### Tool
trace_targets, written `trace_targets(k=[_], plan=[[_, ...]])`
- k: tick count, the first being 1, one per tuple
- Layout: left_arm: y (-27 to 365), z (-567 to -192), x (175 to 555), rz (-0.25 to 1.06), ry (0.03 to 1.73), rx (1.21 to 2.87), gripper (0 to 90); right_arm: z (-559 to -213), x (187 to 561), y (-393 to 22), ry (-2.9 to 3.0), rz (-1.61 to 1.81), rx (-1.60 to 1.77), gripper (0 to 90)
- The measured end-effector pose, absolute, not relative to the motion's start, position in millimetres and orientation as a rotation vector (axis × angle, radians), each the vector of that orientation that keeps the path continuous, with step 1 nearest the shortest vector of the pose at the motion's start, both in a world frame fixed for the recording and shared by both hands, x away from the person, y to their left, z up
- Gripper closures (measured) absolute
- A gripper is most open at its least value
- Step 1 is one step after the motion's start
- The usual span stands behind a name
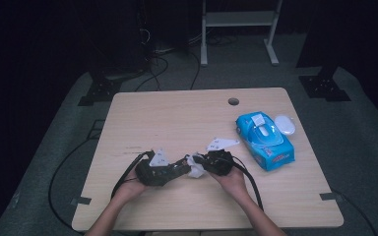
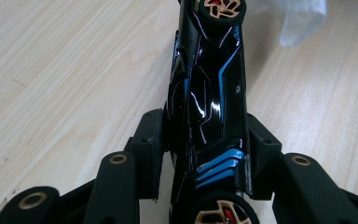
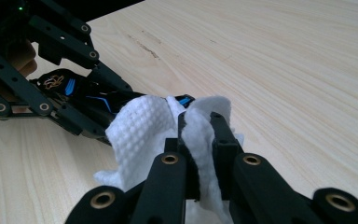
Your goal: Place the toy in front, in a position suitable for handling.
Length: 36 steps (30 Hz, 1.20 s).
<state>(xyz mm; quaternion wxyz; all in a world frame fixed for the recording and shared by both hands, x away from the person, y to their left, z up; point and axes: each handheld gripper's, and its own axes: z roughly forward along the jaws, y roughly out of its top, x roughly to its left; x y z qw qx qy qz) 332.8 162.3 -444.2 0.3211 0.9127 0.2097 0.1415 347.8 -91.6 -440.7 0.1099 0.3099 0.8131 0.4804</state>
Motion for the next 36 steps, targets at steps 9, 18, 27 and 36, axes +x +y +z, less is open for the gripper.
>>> trace_targets(k=[9, 18, 27, 36], plan=[[177.7, -443.4, 329.6, 0.340, 0.563, 2.397, 55.7, -441.9, 345.5, -94.6, 2.392, 1.412, 0.907, 85.4], [154.6, -439.0, 337.2, 0.337, 0.556, 2.435, 43.5, -441.0, 344.7, -99.1, 2.382, 1.424, 0.917, 85.4], [137.5, -439.5, 344.3, 0.341, 0.548, 2.502, 49.4, -437.2, 346.4, -111.9, 2.328, 1.458, 0.963, 85.5], [132.3, -437.4, 344.9, 0.339, 0.520, 2.519, 57.0, -440.7, 345.2, -113.3, 2.347, 1.459, 0.971, 85.4]])
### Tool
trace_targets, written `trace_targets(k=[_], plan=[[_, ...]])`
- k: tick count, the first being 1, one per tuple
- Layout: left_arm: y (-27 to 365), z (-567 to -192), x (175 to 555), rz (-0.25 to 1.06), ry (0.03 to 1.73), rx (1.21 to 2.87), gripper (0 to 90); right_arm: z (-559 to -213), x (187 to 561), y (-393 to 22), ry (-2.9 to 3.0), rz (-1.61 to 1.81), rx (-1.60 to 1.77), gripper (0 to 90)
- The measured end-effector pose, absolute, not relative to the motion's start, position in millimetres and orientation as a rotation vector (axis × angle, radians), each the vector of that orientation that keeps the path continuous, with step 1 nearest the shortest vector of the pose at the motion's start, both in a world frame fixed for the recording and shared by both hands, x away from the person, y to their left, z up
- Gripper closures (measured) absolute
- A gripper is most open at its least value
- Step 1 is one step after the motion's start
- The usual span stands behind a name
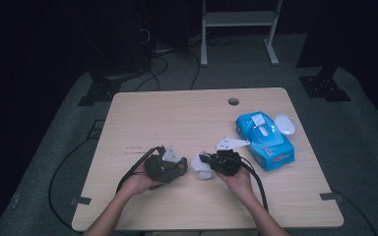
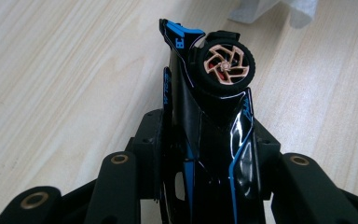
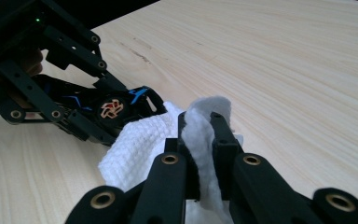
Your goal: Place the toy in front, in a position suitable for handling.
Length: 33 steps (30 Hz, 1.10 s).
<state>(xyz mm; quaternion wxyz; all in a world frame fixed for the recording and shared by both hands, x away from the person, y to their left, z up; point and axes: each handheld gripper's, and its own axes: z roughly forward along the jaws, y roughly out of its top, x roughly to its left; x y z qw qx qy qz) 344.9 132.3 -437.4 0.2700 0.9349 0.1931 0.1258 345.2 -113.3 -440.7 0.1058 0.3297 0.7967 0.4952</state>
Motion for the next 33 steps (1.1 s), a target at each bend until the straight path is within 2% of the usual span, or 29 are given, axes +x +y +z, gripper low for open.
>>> trace_targets(k=[18, 25, 33], plan=[[116.9, -431.4, 337.2, 0.268, 0.427, 2.407, 57.3, -439.4, 338.8, -113.1, 2.424, 1.597, 0.942, 85.5], [110.3, -419.2, 336.8, 0.234, 0.411, 2.270, 57.2, -414.0, 333.2, -122.7, 2.331, 1.776, 0.901, 85.5], [110.0, -415.2, 332.7, 0.223, 0.407, 2.190, 57.3, -402.7, 328.6, -131.4, 2.282, 1.734, 0.857, 85.5]])
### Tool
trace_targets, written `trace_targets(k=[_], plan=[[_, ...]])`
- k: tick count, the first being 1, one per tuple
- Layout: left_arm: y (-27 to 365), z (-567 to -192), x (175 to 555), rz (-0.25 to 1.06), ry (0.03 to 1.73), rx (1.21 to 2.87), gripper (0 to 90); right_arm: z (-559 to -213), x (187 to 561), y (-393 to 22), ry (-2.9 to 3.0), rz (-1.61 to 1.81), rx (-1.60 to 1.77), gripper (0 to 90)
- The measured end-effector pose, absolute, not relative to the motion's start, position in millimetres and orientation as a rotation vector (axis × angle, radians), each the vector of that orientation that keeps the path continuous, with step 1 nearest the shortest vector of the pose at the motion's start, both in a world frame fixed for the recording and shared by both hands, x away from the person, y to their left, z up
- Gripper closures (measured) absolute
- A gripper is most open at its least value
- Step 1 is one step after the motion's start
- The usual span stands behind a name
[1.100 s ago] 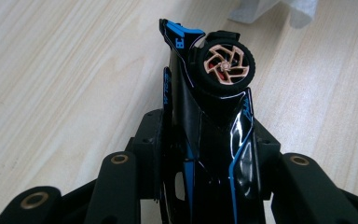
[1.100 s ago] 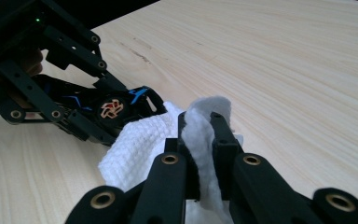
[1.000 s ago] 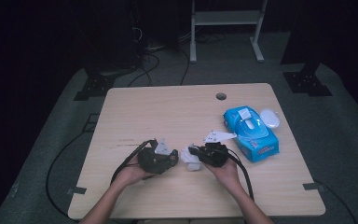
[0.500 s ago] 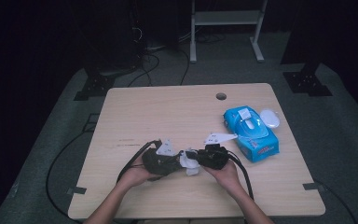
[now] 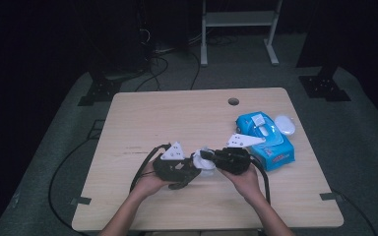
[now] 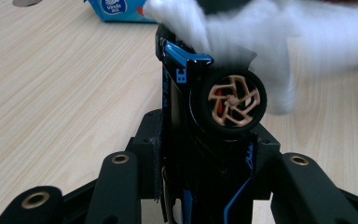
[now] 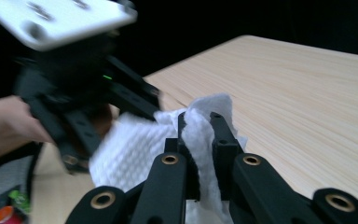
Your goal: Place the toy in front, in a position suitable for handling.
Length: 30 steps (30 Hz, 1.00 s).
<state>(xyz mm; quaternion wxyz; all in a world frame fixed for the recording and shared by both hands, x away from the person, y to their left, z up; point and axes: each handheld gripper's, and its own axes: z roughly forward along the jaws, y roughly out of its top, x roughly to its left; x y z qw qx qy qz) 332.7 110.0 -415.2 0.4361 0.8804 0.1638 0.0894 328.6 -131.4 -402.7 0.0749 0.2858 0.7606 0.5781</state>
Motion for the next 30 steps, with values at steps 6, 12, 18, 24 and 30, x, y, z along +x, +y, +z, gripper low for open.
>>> trace_targets(k=[6, 12, 18, 24, 30], plan=[[112.0, -416.6, 332.5, 0.218, 0.415, 2.177, 57.3, -410.9, 331.8, -135.3, 2.289, 1.696, 0.913, 85.5], [112.6, -413.5, 331.0, 0.224, 0.420, 2.149, 57.3, -394.1, 322.9, -122.9, 2.277, 1.732, 0.810, 85.5], [116.2, -413.9, 331.6, 0.217, 0.425, 2.141, 57.3, -403.5, 329.0, -130.4, 2.270, 1.669, 0.860, 85.5], [115.0, -414.2, 333.2, 0.217, 0.423, 2.137, 57.3, -411.4, 331.4, -135.8, 2.271, 1.686, 0.914, 85.5], [115.5, -413.5, 332.3, 0.224, 0.417, 2.135, 57.3, -403.7, 328.9, -130.7, 2.262, 1.692, 0.864, 85.5]])
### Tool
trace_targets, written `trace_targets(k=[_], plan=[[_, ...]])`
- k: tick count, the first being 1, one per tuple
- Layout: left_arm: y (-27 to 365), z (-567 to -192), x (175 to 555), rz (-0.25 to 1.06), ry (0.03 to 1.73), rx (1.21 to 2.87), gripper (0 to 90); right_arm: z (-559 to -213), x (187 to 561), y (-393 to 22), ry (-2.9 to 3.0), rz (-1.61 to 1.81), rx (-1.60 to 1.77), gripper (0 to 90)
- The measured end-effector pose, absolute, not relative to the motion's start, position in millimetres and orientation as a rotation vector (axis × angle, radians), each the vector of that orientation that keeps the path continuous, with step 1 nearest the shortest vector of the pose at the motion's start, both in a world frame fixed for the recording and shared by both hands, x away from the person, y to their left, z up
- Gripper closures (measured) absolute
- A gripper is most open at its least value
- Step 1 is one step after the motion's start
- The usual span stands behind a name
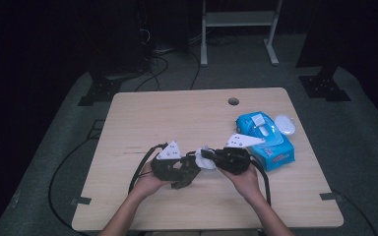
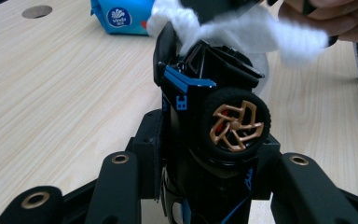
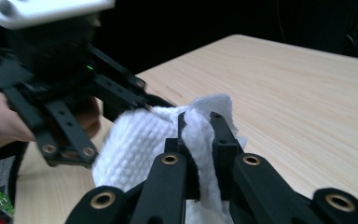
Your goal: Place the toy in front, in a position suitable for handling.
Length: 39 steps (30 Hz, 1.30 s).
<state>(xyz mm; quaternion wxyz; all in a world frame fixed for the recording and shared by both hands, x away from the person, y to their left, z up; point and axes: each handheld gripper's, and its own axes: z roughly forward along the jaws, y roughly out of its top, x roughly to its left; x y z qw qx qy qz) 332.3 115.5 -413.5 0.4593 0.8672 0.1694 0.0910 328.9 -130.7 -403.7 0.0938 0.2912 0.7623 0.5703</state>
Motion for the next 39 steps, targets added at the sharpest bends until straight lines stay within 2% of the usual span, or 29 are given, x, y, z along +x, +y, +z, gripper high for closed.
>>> trace_targets(k=[5, 12, 19, 29, 39], plan=[[116.4, -414.6, 333.1, 0.220, 0.428, 2.133, 57.3, -421.2, 335.4, -138.1, 2.282, 1.658, 0.950, 85.5], [114.9, -413.3, 333.6, 0.227, 0.422, 2.128, 57.2, -407.6, 330.4, -133.4, 2.260, 1.689, 0.892, 85.4], [114.7, -414.3, 333.6, 0.229, 0.422, 2.136, 57.3, -424.6, 336.4, -139.4, 2.281, 1.636, 0.965, 85.5], [108.7, -413.3, 332.0, 0.230, 0.416, 2.142, 57.3, -390.3, 321.2, -124.4, 2.249, 1.718, 0.807, 85.5], [110.4, -413.5, 333.9, 0.233, 0.419, 2.144, 57.3, -407.4, 328.6, -135.5, 2.262, 1.661, 0.898, 85.5]])
